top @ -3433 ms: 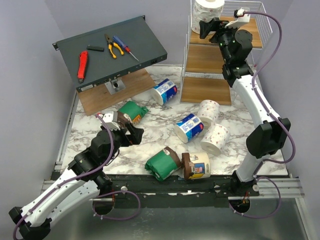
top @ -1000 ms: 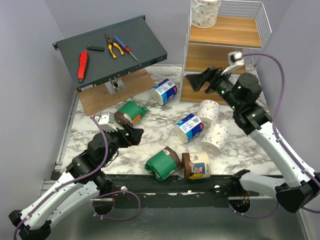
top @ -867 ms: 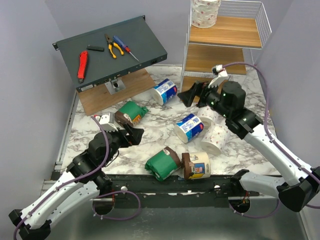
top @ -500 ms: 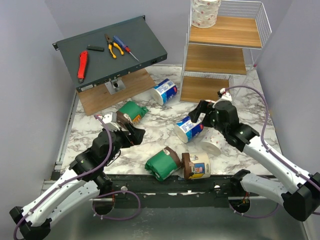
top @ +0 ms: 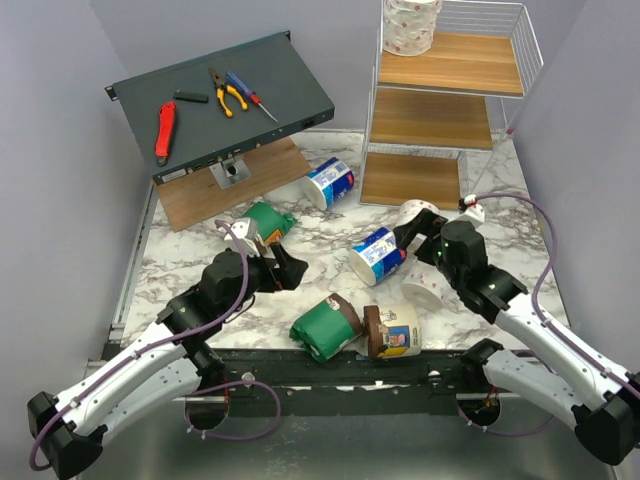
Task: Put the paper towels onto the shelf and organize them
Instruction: Adjust the paper towel at the center of the board.
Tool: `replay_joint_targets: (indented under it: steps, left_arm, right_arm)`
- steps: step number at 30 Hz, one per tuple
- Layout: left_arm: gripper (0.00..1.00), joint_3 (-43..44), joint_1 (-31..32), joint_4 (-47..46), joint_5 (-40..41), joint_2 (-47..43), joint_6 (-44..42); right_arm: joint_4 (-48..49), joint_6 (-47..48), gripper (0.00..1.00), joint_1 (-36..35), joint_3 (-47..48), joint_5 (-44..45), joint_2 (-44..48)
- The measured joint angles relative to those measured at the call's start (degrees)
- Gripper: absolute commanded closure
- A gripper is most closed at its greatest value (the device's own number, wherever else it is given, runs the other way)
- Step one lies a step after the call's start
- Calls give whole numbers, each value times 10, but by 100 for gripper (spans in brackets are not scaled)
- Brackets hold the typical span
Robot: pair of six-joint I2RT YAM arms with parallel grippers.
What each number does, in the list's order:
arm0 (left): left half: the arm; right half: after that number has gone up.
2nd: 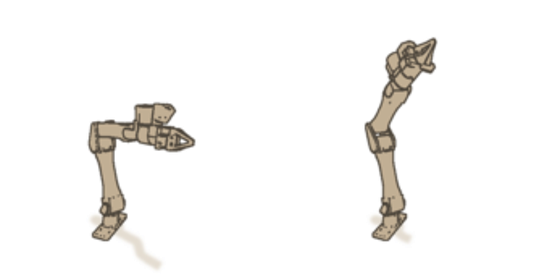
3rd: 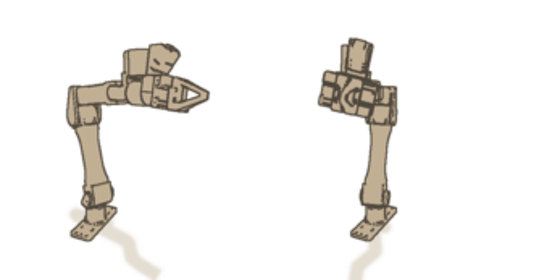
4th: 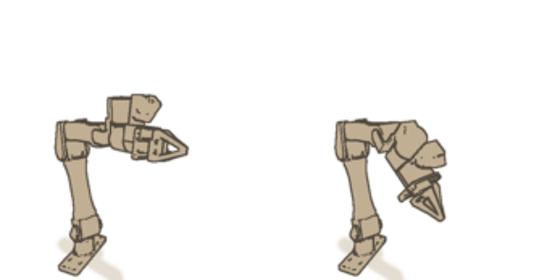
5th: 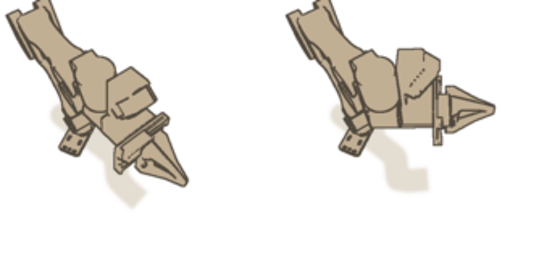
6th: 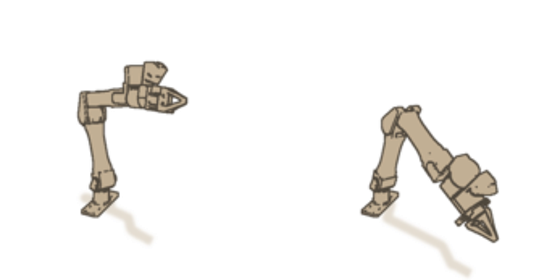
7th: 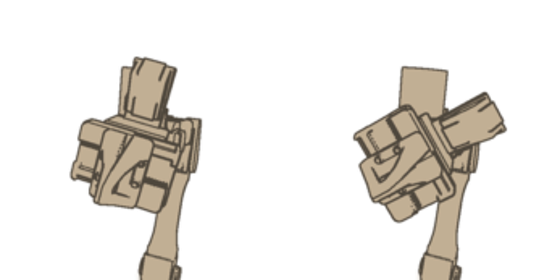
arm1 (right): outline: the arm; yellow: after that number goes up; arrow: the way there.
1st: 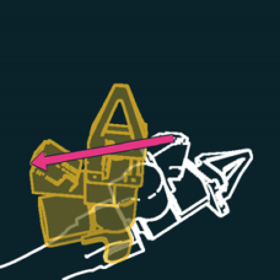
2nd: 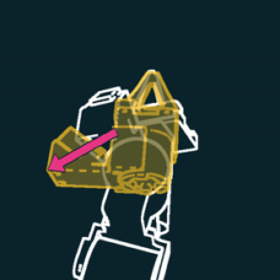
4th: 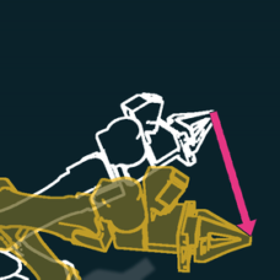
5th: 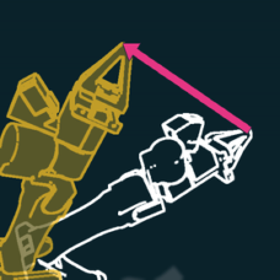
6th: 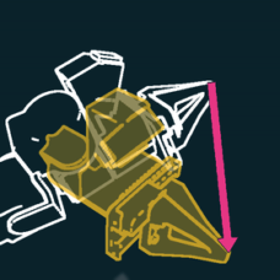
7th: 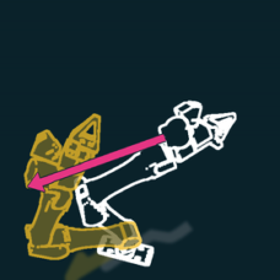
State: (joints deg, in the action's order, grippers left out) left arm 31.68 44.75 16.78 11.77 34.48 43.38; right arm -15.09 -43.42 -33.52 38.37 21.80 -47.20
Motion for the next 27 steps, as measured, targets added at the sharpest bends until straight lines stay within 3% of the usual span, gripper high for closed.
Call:
replay_joint_targets:
  steps: [6, 15, 27]
  left_arm:
    - [2, 0, 0, -44, -42, 49, -12]
    - [2, -23, 0, -105, -87, 52, 4]
    - [3, -53, 0, -108, -89, 37, 23]
  right_arm:
    - [49, 4, 0, 0, -17, -42, -73]
    - [138, 17, 0, 0, -17, -65, -159]
    - [200, 35, 1, 1, -51, -97, -182]
